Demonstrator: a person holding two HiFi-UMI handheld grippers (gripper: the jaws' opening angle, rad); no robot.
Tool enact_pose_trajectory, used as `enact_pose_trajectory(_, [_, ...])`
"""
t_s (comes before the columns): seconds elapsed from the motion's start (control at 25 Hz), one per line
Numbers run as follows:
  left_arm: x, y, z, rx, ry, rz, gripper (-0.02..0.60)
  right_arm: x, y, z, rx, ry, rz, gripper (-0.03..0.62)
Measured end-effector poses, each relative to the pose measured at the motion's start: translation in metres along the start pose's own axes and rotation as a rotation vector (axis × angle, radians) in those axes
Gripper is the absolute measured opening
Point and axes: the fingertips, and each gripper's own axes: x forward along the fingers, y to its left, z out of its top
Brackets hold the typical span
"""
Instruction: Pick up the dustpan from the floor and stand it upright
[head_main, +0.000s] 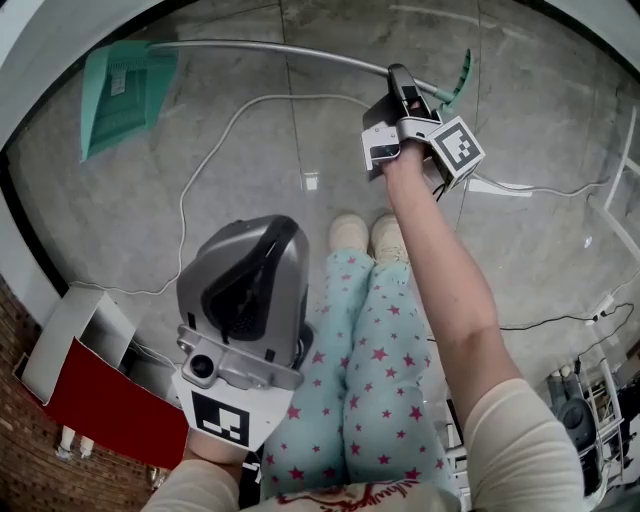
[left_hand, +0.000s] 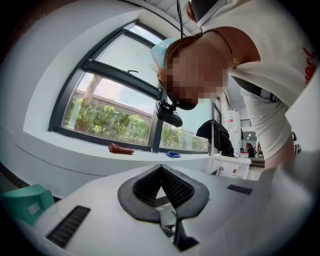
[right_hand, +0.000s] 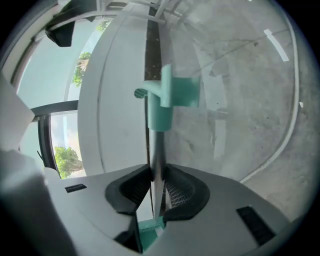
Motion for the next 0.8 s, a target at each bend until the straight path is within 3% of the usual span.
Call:
enact_pose_trajectory(0.4, [-0.017,-0.01,0.112,0.012,-0.041,0.024,0.018,-0.038,0.165,0.003,-0.227,-0.107,0.029,0.1])
enact_pose_trajectory(0.8, [-0.018,-0.028,0.203,0.021,-0.114,0.074,0.018,-0.075,0.287,0.041,-0.453,-0.2,-0.054,0.1])
